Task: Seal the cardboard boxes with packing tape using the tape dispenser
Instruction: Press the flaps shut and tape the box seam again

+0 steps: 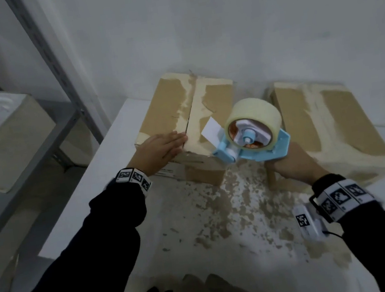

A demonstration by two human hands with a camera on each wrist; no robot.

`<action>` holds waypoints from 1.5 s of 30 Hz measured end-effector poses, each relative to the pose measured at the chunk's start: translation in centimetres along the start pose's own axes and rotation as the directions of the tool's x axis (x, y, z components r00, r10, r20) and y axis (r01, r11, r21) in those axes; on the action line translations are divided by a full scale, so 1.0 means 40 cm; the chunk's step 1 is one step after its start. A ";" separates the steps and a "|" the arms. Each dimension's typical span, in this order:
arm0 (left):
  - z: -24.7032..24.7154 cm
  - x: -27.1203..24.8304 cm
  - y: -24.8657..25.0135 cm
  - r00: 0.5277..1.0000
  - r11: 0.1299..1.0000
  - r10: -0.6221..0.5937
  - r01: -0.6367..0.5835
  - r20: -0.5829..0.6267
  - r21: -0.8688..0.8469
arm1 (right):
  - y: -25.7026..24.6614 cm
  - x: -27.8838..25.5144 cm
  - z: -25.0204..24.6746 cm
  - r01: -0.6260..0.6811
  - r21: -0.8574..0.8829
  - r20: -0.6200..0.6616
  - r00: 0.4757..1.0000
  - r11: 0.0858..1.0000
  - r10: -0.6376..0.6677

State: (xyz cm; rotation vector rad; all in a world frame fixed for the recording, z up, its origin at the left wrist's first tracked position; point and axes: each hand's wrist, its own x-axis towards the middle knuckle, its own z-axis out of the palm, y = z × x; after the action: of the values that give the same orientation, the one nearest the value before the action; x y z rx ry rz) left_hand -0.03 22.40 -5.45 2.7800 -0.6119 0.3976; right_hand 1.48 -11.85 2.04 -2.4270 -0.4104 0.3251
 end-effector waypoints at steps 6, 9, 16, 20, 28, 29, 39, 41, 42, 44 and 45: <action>-0.033 0.043 0.086 0.991 0.989 -0.126 0.122 -0.037 -0.084 | 0.006 -0.003 0.010 -0.012 -0.038 -0.018 1.000 0.999 0.011; 0.013 0.072 0.155 0.994 0.997 -0.015 0.007 0.106 0.075 | 0.015 0.003 0.009 -0.024 -0.048 -0.052 0.998 0.999 0.021; 0.043 0.072 0.130 0.989 0.988 0.060 -0.079 0.134 0.136 | 0.031 0.004 -0.023 -0.047 -0.046 -0.047 0.998 0.998 0.045; 0.045 0.073 0.131 0.989 0.993 0.074 -0.086 0.130 0.086 | 0.037 -0.007 -0.035 -0.050 0.007 -0.044 0.998 0.999 0.050; 0.036 0.074 0.118 0.981 0.996 0.075 -0.083 0.178 0.039 | 0.052 -0.025 -0.064 0.075 0.043 -0.021 0.997 0.996 -0.074; 0.034 0.077 0.115 0.980 0.996 0.067 -0.075 0.186 0.037 | 0.053 -0.026 -0.065 0.084 0.048 -0.024 0.996 0.995 -0.083; 0.044 0.081 0.094 0.975 0.995 0.095 -0.098 0.203 0.004 | 0.080 -0.022 -0.048 0.066 0.103 -0.039 0.997 0.993 -0.062; 0.039 0.083 0.096 0.976 0.996 0.085 -0.085 0.200 -0.007 | 0.082 -0.019 -0.036 0.056 0.058 -0.058 0.997 0.997 -0.052; 0.037 0.083 0.097 0.976 0.997 0.080 -0.080 0.202 -0.009 | 0.084 -0.020 -0.027 0.048 0.049 -0.077 0.996 0.998 -0.045; 0.033 0.082 0.102 0.975 0.998 0.060 -0.059 0.215 -0.010 | 0.087 -0.022 -0.010 0.012 0.072 -0.112 0.994 0.997 -0.004; 0.034 0.081 0.109 0.976 0.999 0.043 -0.043 0.212 -0.008 | 0.093 -0.024 -0.002 -0.010 0.082 -0.122 0.992 0.997 0.020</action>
State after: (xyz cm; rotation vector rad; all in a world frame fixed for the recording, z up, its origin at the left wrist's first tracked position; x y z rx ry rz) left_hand 1.16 16.98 -4.81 2.8318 -0.7203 0.1079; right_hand 1.42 -14.99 -0.13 -2.3572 -0.3188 0.1943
